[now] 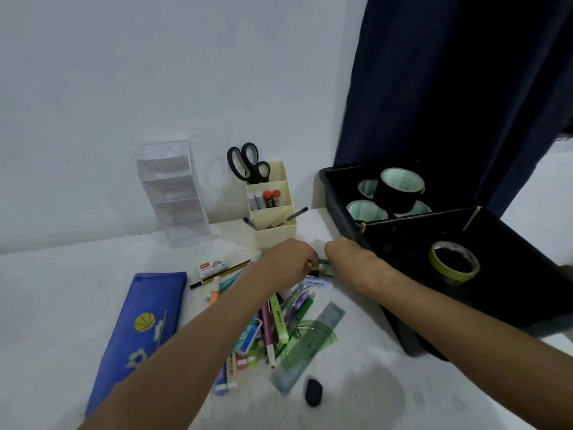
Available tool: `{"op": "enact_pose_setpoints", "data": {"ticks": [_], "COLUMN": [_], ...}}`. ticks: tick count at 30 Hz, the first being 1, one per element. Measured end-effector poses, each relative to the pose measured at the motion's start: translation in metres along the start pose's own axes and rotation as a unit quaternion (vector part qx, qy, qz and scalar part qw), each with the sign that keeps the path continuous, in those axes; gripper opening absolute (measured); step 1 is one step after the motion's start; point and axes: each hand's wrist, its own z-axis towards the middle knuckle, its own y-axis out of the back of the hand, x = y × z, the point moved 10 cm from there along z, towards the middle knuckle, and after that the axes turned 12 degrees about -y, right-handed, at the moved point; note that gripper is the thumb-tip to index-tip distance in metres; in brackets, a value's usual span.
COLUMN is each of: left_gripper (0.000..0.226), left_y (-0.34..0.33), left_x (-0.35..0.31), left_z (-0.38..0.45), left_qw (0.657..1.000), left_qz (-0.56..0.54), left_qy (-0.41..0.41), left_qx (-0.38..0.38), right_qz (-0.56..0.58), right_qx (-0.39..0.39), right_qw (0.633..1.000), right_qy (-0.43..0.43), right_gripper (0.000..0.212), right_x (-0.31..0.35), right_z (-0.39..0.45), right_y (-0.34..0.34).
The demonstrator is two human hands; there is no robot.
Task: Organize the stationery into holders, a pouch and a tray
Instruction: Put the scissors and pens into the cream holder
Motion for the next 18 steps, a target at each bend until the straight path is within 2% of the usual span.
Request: {"op": "enact_pose_setpoints", "data": {"ticks": [5, 8, 13, 18], "left_gripper": [0.018, 0.017, 0.026, 0.017], "left_y": [-0.020, -0.024, -0.024, -0.015], "left_x": [-0.003, -0.002, -0.006, -0.011], "left_z": [0.010, 0.012, 0.012, 0.006], "left_qw": [0.995, 0.993, 0.992, 0.983], "left_qz": [0.071, 0.075, 0.087, 0.154], "left_qy": [-0.028, -0.025, -0.017, -0.007], "left_qx": [0.060, 0.084, 0.095, 0.102], "right_qz": [-0.003, 0.004, 0.024, 0.024], "right_qx": [0.025, 0.038, 0.036, 0.036], "right_qw": [0.999, 0.999, 0.999, 0.999], "right_qy": [-0.028, -0.028, -0.020, -0.014], "right_gripper": [0.033, 0.033, 0.032, 0.030], "right_x": [-0.003, -0.002, -0.002, -0.002], "right_z": [0.004, 0.004, 0.001, -0.001], "right_y": [-0.018, -0.016, -0.008, -0.010]}}
